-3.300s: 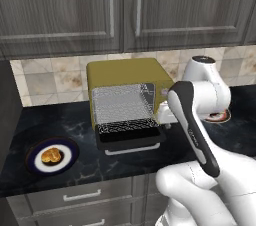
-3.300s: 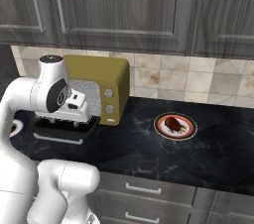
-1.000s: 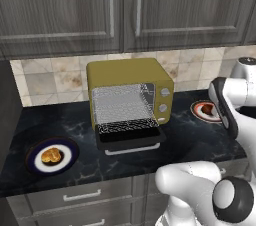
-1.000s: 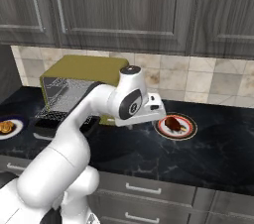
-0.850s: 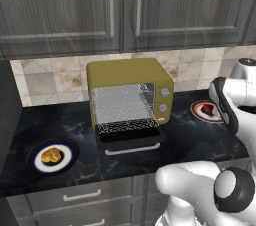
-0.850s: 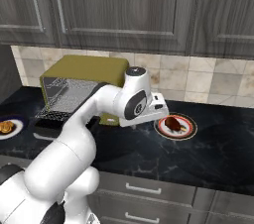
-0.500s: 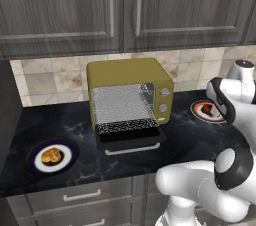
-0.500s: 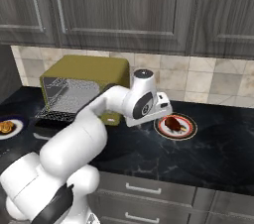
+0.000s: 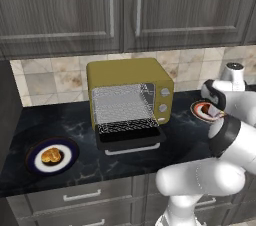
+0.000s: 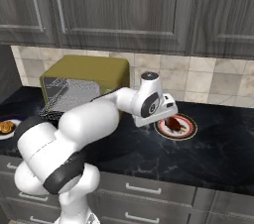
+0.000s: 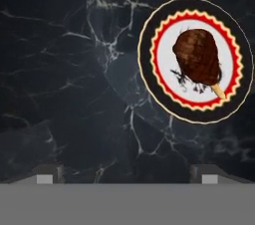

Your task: Open the toaster oven door. Place the bread on the top rack in the toaster oven and place the steak on the bottom rack.

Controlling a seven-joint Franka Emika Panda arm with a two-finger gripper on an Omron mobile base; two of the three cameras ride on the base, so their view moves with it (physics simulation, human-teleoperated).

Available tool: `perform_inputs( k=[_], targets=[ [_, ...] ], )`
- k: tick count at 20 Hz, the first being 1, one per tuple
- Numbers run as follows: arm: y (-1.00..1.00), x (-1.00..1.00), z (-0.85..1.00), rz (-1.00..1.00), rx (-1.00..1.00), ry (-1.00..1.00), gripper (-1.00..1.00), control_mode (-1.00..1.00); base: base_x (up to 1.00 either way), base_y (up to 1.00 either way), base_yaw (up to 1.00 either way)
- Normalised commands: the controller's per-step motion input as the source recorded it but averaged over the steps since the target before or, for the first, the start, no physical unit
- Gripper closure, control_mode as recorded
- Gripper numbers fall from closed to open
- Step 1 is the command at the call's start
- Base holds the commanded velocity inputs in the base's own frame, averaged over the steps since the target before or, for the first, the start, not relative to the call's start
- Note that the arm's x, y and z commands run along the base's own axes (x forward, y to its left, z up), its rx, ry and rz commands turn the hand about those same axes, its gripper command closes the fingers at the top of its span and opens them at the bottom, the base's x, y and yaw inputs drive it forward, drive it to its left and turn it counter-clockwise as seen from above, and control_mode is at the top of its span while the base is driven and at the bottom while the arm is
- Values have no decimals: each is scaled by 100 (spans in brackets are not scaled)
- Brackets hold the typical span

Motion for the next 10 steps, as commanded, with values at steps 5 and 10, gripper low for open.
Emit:
perform_inputs(
  k=[5, 10],
  targets=[
    [-28, 42, -24, 0, 0, 6, -100, -100, 0, 0, 0],
    [-29, 41, -22, 0, 0, 3, -100, -100, 0, 0, 0]
  ],
)
